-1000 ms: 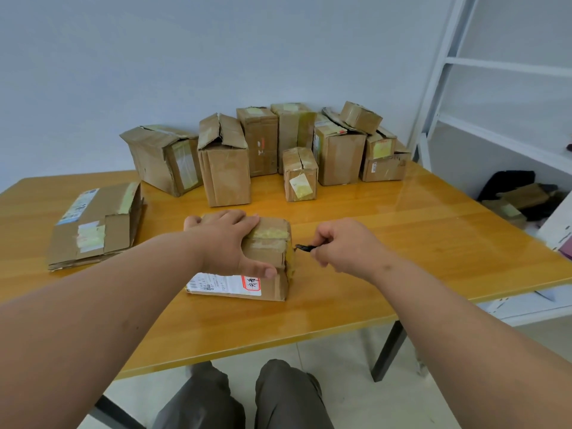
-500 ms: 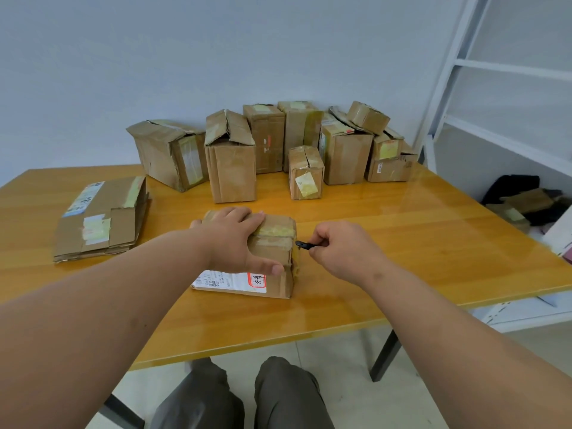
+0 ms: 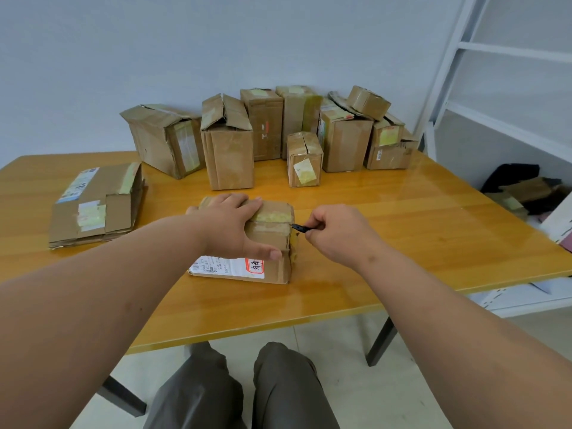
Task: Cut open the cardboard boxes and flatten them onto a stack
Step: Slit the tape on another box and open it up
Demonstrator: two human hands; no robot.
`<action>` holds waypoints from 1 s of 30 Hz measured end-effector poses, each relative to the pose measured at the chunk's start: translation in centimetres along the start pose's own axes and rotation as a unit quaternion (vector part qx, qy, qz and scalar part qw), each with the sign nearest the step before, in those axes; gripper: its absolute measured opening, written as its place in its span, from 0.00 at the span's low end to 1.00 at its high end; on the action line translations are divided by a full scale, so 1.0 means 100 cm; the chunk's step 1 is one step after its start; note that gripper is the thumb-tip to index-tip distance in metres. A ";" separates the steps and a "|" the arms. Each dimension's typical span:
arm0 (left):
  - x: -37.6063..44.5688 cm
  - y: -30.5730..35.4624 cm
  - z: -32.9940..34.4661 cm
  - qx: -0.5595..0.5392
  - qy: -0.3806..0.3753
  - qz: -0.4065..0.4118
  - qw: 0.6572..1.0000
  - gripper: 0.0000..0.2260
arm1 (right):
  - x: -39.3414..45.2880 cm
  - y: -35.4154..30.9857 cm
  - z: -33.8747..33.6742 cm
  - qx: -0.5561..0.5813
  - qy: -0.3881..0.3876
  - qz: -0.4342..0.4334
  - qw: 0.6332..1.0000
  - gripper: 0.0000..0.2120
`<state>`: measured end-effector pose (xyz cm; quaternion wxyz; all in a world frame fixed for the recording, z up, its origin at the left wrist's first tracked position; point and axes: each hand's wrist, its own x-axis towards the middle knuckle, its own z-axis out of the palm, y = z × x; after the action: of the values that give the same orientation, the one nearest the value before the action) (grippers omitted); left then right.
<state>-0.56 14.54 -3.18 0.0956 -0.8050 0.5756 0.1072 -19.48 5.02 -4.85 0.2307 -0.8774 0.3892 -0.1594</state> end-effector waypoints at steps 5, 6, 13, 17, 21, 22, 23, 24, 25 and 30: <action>0.000 0.001 0.001 0.001 0.001 -0.003 1.000 0.58 | 0.002 -0.003 -0.001 -0.031 -0.004 0.011 0.999 0.08; 0.000 0.001 0.000 0.001 0.001 -0.003 1.000 0.58 | 0.002 -0.004 -0.001 -0.033 -0.002 0.015 0.999 0.08; -0.001 0.001 0.000 0.003 0.002 -0.002 1.000 0.58 | 0.001 -0.006 0.000 -0.034 -0.004 0.016 0.999 0.07; -0.002 0.000 0.000 -0.001 0.002 0.002 1.000 0.59 | -0.001 -0.006 -0.004 -0.042 -0.017 -0.005 0.999 0.07; -0.004 0.001 -0.001 0.000 -0.002 0.007 1.000 0.58 | -0.004 -0.006 -0.004 -0.038 -0.023 -0.017 0.999 0.06; -0.004 0.001 -0.001 0.000 -0.003 0.007 1.000 0.58 | -0.006 -0.006 -0.004 -0.037 -0.023 -0.018 0.999 0.05; -0.005 0.001 -0.001 0.000 -0.004 0.005 1.000 0.58 | -0.007 -0.007 -0.004 -0.037 -0.022 -0.019 0.999 0.05; -0.005 0.001 -0.001 0.001 -0.005 0.004 1.000 0.58 | -0.009 -0.007 -0.004 -0.038 -0.020 -0.020 0.999 0.05; -0.005 0.001 -0.001 0.001 -0.006 0.004 1.000 0.58 | -0.010 -0.008 -0.004 -0.039 -0.018 -0.021 0.999 0.05; -0.005 0.001 -0.002 -0.007 -0.005 -0.001 1.000 0.59 | -0.016 -0.014 -0.002 -0.048 -0.045 -0.025 0.998 0.05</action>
<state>-0.85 14.91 -2.84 0.0932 -0.8059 0.5732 0.1153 -19.76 7.03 -4.09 0.2019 -0.9029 0.3640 -0.1068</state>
